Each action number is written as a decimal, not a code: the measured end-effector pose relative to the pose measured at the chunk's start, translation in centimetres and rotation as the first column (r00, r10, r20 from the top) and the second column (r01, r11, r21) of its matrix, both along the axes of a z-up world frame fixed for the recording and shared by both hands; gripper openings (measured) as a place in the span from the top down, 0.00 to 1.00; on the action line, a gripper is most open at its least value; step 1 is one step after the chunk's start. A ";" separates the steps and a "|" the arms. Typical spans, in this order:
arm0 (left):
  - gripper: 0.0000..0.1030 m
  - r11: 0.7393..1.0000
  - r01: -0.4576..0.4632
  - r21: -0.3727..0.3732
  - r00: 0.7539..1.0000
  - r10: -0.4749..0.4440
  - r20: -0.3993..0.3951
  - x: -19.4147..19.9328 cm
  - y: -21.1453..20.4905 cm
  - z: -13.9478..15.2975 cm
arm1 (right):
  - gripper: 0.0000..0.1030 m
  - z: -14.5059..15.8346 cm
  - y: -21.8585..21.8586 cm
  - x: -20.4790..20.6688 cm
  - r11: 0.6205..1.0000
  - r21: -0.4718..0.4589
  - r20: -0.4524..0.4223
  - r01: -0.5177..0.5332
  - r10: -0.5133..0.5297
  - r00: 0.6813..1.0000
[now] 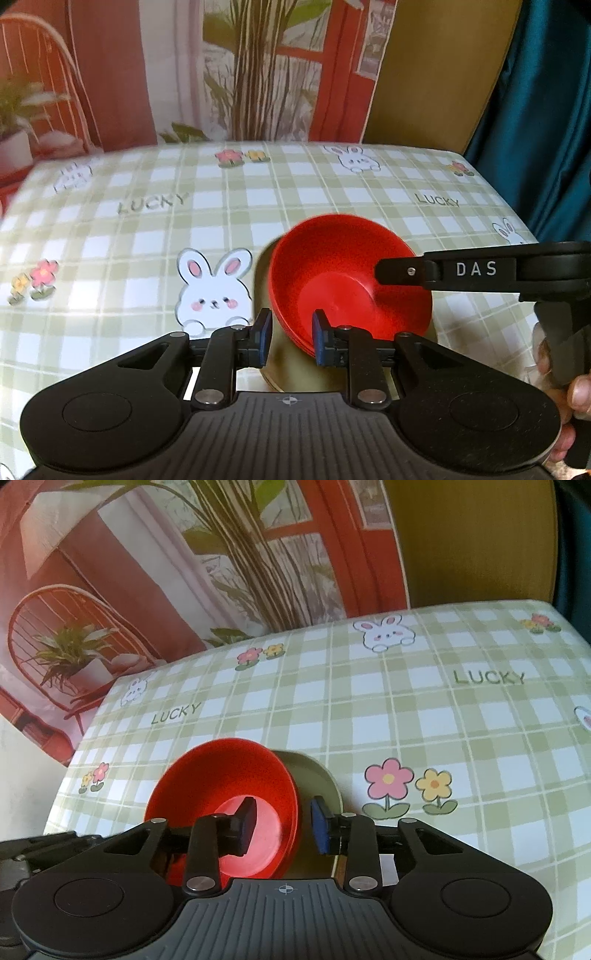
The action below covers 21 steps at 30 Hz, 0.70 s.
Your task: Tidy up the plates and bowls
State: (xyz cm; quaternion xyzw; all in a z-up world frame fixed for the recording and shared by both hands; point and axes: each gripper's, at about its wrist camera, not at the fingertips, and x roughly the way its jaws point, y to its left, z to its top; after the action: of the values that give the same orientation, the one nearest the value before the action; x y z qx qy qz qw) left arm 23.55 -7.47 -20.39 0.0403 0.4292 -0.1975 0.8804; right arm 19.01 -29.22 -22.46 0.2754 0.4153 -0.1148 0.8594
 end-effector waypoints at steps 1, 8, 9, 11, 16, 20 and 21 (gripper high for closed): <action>0.76 1.000 -0.002 -0.004 1.000 0.003 0.009 0.0 0.1 0.2 | 0.70 0.2 0.0 -0.1 1.000 -0.008 0.004 0.000 0.000 1.000; 0.62 0.999 -0.035 -0.007 0.996 0.035 0.076 -0.4 1.0 1.5 | 0.64 1.5 0.5 -0.9 0.998 -0.070 0.029 -0.006 0.008 1.000; 0.61 0.999 -0.038 -0.004 0.996 0.038 0.086 -0.5 1.0 1.6 | 0.62 1.7 0.6 -1.0 0.997 -0.079 0.032 -0.007 0.009 0.999; 0.57 0.999 -0.047 0.003 0.993 0.046 0.104 -0.7 1.2 1.8 | 0.59 2.0 0.7 -1.2 0.995 -0.100 0.037 -0.009 0.013 0.999; 0.39 0.997 -0.070 0.029 0.983 0.064 0.172 -1.5 1.5 2.4 | 0.50 2.4 1.1 -1.8 0.989 -0.148 0.046 -0.012 0.019 0.999; 0.33 0.994 -0.104 0.042 0.975 0.094 0.201 -1.9 1.9 2.7 | 0.37 2.7 1.4 -2.3 0.983 -0.181 0.049 -0.012 0.022 0.999; 0.31 0.993 -0.112 0.044 0.974 0.101 0.205 -1.9 2.0 2.7 | 0.35 2.7 1.4 -2.4 0.982 -0.186 0.049 -0.014 0.024 0.999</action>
State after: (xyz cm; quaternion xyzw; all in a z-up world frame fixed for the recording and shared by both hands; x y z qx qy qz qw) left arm 21.63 -5.46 -17.66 0.0614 0.3441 -0.1329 0.9274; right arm 16.59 -27.77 -19.76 0.1929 0.3832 -0.1379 0.8927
